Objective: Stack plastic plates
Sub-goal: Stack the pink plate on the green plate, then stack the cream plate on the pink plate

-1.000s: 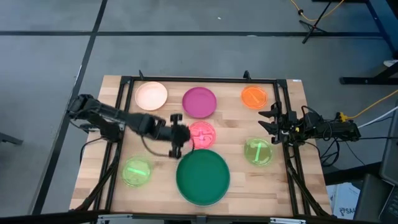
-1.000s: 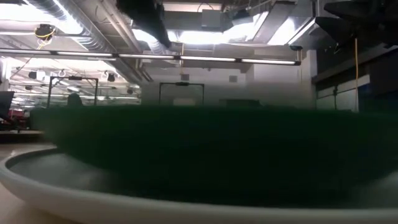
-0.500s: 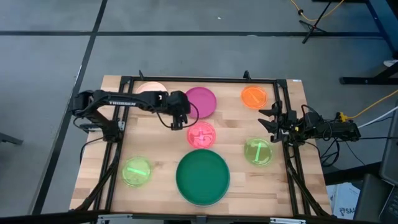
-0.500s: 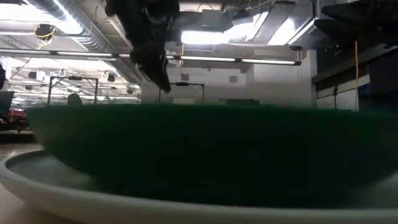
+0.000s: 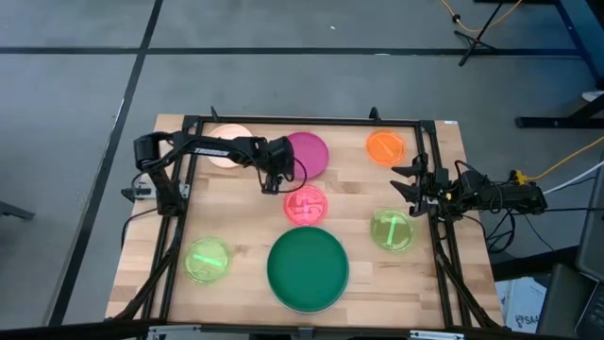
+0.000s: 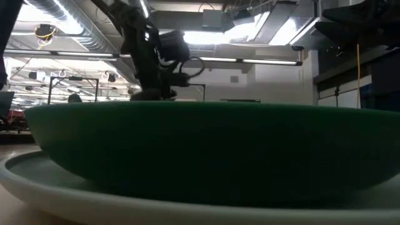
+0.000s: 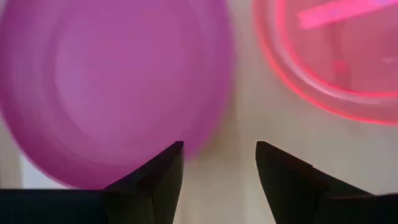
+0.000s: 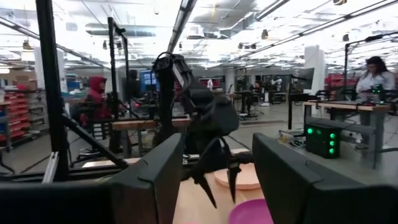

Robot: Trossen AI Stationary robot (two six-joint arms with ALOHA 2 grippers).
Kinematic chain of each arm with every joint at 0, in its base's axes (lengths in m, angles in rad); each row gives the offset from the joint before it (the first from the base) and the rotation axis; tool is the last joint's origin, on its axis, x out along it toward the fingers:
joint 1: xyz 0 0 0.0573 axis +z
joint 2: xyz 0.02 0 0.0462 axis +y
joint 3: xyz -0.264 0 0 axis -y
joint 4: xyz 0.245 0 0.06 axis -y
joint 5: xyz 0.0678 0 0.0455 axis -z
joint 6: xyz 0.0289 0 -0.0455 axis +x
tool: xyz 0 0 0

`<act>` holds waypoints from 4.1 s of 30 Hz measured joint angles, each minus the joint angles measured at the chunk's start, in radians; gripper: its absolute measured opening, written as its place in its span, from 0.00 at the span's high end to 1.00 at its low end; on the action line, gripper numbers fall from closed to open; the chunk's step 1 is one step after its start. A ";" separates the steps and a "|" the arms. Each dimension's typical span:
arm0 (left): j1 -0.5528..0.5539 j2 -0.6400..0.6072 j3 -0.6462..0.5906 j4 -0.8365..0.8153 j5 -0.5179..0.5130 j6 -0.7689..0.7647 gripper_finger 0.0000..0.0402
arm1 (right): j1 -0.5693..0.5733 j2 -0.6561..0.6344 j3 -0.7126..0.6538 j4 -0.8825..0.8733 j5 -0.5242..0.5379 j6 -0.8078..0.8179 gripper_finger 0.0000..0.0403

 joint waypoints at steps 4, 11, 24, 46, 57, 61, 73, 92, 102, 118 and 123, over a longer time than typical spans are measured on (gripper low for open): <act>0.020 0.036 0.001 0.060 0.001 0.029 0.54 | 0.000 0.000 0.000 0.000 0.039 -0.003 0.53; 0.052 0.101 0.001 0.120 0.006 0.072 0.57 | 0.000 0.002 0.000 -0.002 0.037 -0.003 0.53; 0.070 0.121 0.001 0.150 0.047 0.071 0.75 | 0.000 0.002 0.000 -0.002 0.037 -0.003 0.53; -0.080 -0.034 0.021 0.080 -0.066 0.021 0.98 | 0.000 0.002 0.000 -0.003 0.037 -0.003 0.53; -0.330 -0.211 0.021 0.045 -0.055 -0.158 0.98 | 0.000 0.002 0.000 -0.001 0.036 -0.003 0.53; -0.439 -0.218 0.022 0.052 0.004 -0.235 0.98 | 0.000 0.002 0.000 -0.002 0.036 -0.003 0.53; -0.767 -0.217 0.022 0.200 0.041 -0.459 0.98 | 0.000 0.002 0.000 -0.008 0.064 0.001 0.53; -0.838 -0.050 0.022 0.296 0.031 -0.539 0.95 | 0.000 0.002 0.000 0.001 0.066 0.006 0.53; -0.831 -0.046 0.022 0.324 0.028 -0.566 0.94 | 0.000 0.002 0.000 -0.001 0.065 0.008 0.53; -0.824 -0.099 0.021 0.296 0.076 -0.593 0.75 | 0.000 0.002 0.000 -0.009 0.066 0.008 0.53; -0.812 -0.238 0.021 0.138 -0.004 -0.591 0.74 | 0.000 0.002 0.000 -0.008 0.066 0.008 0.53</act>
